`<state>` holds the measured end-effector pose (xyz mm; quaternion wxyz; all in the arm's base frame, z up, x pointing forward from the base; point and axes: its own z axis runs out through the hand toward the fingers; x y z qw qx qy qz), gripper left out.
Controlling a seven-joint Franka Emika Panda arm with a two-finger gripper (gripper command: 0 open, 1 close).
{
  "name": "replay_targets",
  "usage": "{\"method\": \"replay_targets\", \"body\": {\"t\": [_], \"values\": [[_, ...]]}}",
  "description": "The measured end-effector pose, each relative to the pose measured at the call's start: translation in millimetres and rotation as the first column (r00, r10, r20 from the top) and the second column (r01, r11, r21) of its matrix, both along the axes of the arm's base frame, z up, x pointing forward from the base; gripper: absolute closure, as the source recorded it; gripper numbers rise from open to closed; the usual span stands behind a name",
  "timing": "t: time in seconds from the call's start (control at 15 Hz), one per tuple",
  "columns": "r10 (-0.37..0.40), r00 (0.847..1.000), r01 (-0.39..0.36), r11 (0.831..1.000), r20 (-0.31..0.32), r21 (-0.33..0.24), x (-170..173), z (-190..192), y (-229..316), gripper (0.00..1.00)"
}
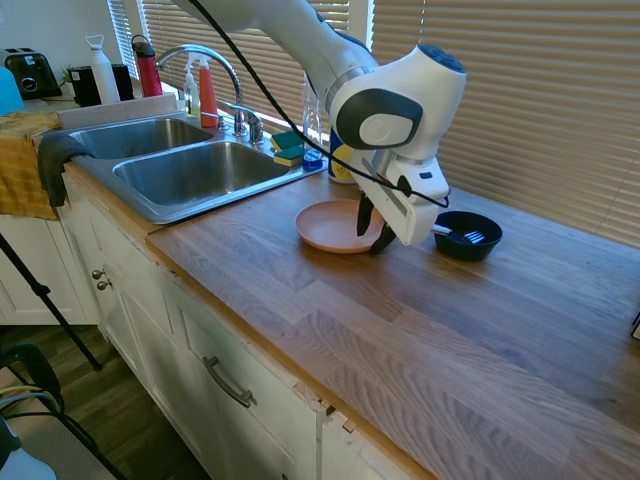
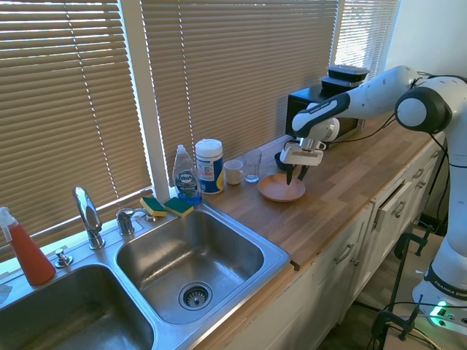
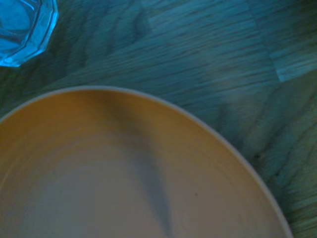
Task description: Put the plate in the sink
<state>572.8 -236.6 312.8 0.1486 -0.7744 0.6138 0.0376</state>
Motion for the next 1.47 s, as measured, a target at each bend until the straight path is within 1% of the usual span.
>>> {"method": "replay_targets", "body": {"t": [0.47,0.8,0.93,1.13,1.33,1.47], "values": [[0.007,1.000,-0.008,0.999,0.019,0.031,3.2,-5.6,-0.7,1.00],[0.031,0.999,-0.033,0.999,0.042,0.043,4.2,-3.5,-1.2,1.00],[0.050,0.997,-0.053,0.998,0.062,0.043,4.7,0.0,-1.2,1.00],[0.085,0.991,-0.088,0.996,0.100,0.027,3.0,14.7,1.2,1.00],[0.135,0.981,-0.135,0.991,0.137,-0.006,-10.3,33.7,15.5,1.00],[0.184,0.970,-0.179,0.983,0.161,-0.043,-20.3,57.6,37.2,1.00]]}}
